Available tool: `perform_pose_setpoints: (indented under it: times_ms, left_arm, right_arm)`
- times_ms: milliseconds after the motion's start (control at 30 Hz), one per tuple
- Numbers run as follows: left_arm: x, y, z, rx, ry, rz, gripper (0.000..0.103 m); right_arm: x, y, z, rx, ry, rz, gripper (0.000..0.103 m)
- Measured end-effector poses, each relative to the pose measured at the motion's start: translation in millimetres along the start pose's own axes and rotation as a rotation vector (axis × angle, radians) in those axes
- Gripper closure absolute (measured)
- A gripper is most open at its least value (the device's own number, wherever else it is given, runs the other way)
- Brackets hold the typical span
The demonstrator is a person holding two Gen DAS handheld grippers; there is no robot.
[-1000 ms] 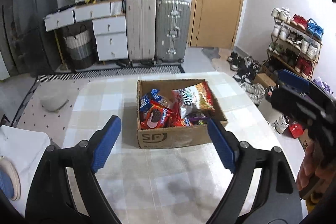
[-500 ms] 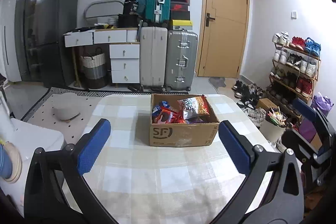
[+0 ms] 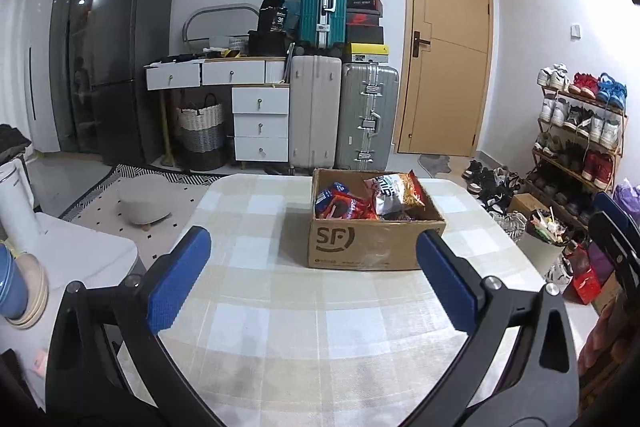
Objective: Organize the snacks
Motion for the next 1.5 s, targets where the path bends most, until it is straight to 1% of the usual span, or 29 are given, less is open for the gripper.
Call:
perform_pose_setpoints:
  times_ms: [100,200,333,433,533,600,667,733,833,900,1067,1233,1300,1333,1433,1500]
  left_arm:
    - [21.1,7.7,-4.7,0.023,-0.010,-0.003,0.001]
    - [46.5,20.1,-8.5,0.026,-0.008,0.012,0.001]
    - [81.2,43.7,-9.8,0.022,-0.007,0.038,0.001]
    - [102.2,59.8,-10.4,0.025,-0.019,0.045,0.001]
    - [125.8,77.8,-10.8,0.033,-0.049,0.037,0.001]
    - [134.7,88.3,-8.9,0.030,-0.060,0.020,0.001]
    - [146.1,98.3,-7.9,0.025,-0.074,0.010,0.001]
    - [152.3,103.4,-7.0,0.020,-0.074,0.005,0.001]
    - [163.0,109.3,-5.9,0.015,-0.081,0.006,0.001]
    - [170.2,112.1,-5.8,0.016,-0.077,0.012,0.001]
    - [180.0,113.7,-7.3,0.015,-0.084,-0.003,0.001]
    - [178.7,111.8,-10.2,0.026,-0.084,-0.008,0.001]
    - [184.6,112.8,-11.5,0.025,-0.085,-0.006,0.001]
    - [178.9,112.2,-10.7,0.026,-0.083,-0.007,0.001]
    - [182.7,113.2,-12.1,0.028,-0.085,-0.009,0.001]
    - [175.3,113.0,-9.6,0.030,-0.079,-0.014,0.001]
  right_arm:
    - [6.4,15.8,-7.0,-0.001,0.051,0.016,0.001]
    - [15.5,33.5,-12.7,0.000,0.083,0.031,0.001]
    - [34.1,54.9,-21.6,-0.014,0.094,0.050,0.001]
    - [40.8,65.5,-24.5,-0.028,0.098,0.042,0.001]
    - [42.8,74.2,-29.5,-0.024,0.115,0.029,0.001]
    - [44.5,82.1,-33.3,-0.019,0.118,0.023,0.001]
    - [47.5,89.4,-36.4,-0.013,0.119,0.035,0.001]
    - [52.3,91.7,-41.8,0.007,0.118,0.063,0.001]
    - [53.6,93.9,-46.4,0.032,0.104,0.072,0.001]
    - [54.0,94.7,-45.5,0.027,0.100,0.069,0.001]
    - [56.4,95.1,-39.4,-0.001,0.089,0.077,0.001]
    - [57.7,95.6,-38.1,-0.008,0.082,0.080,0.001]
    - [57.1,95.2,-38.1,-0.005,0.080,0.078,0.001]
    - [57.3,95.5,-37.9,-0.003,0.079,0.077,0.001]
    - [57.0,95.6,-37.9,-0.003,0.079,0.074,0.001]
    - [56.9,96.1,-38.3,-0.003,0.078,0.074,0.001]
Point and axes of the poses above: each gripper's, at about its wrist camera, not at the fingertips, and x roughly the way its jaws point, z to its left, y to its underside, the point moved 1 cm from there along x, roughly the way its jaws point, and after that the axes turned 3 degrees about -y, right-handed, at the moved point
